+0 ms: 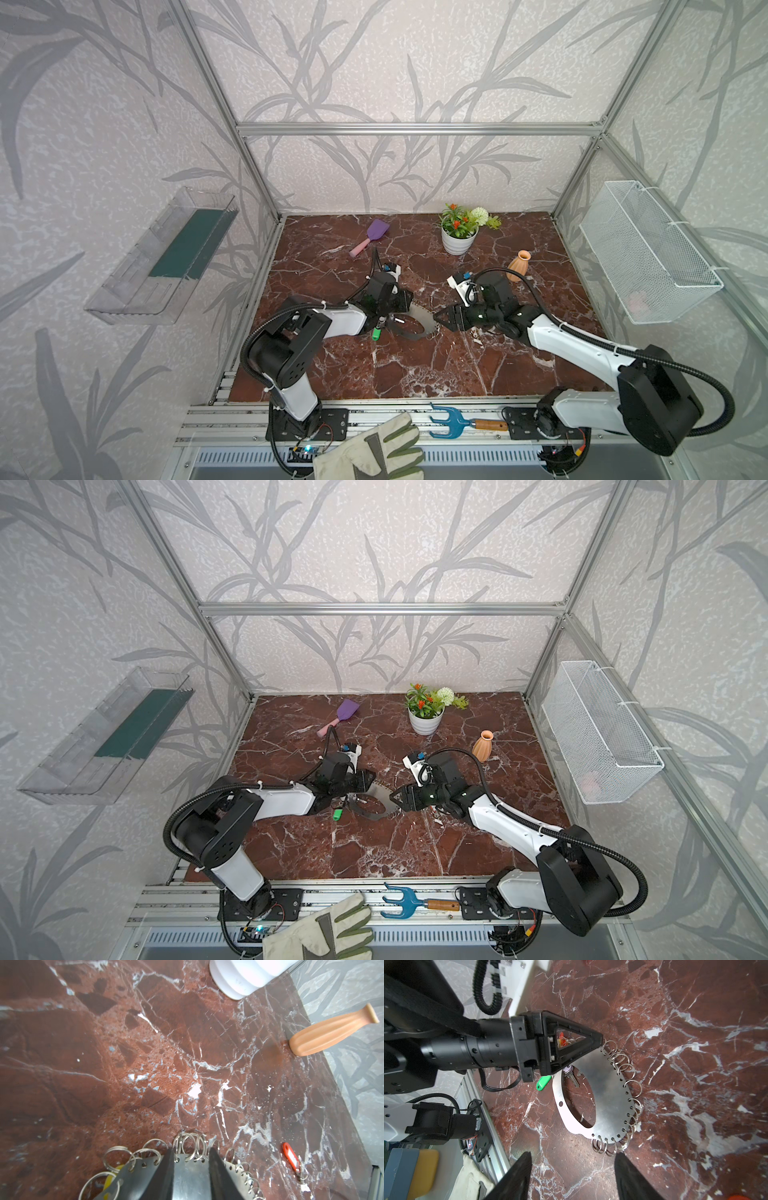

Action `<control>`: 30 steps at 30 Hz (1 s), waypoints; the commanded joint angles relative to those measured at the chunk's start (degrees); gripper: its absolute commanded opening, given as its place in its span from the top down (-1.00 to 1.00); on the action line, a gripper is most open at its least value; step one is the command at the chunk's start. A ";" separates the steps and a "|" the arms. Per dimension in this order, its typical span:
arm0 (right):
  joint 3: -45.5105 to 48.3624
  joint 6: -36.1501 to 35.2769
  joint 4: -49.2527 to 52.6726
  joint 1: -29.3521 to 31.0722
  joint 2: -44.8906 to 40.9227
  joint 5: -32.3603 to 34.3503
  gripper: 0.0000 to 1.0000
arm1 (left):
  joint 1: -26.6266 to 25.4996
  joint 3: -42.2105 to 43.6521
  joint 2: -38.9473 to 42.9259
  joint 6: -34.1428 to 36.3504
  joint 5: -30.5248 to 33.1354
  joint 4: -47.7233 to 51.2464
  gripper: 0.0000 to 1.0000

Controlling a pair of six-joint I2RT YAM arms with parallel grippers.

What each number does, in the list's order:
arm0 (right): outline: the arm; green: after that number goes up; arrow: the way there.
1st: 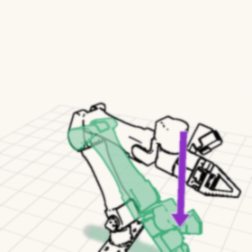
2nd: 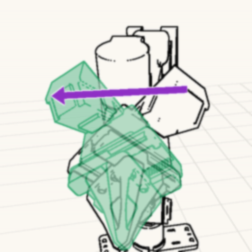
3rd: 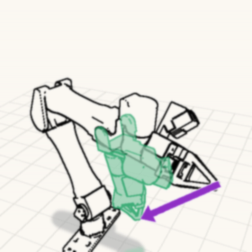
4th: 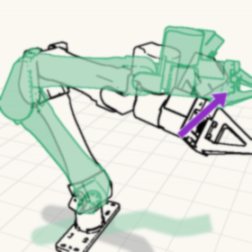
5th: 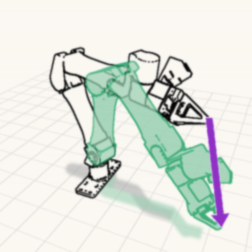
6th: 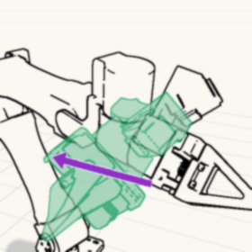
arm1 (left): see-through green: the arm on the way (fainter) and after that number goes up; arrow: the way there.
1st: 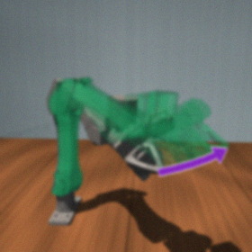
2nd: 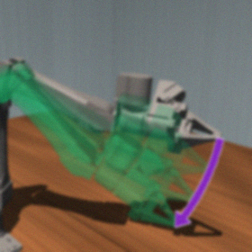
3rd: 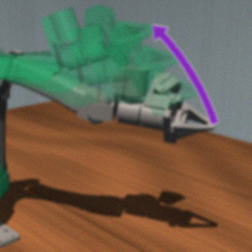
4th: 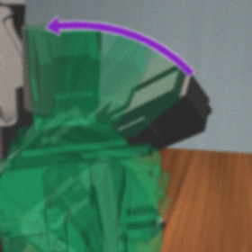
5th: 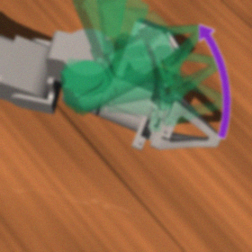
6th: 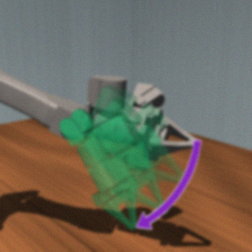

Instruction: Put the keys on the keyring

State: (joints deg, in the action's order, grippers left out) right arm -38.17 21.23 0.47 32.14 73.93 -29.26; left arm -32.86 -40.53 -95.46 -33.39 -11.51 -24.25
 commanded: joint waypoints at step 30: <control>7.80 14.57 11.43 -6.14 -0.98 21.30 -0.25 | 0.16 17.18 55.85 -11.79 9.80 22.85 -0.98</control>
State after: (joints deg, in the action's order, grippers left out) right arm -29.89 34.26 13.85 25.26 72.27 -8.95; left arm -32.88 -23.40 -39.40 -44.23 -2.61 -1.87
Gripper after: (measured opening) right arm 0.632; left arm 0.992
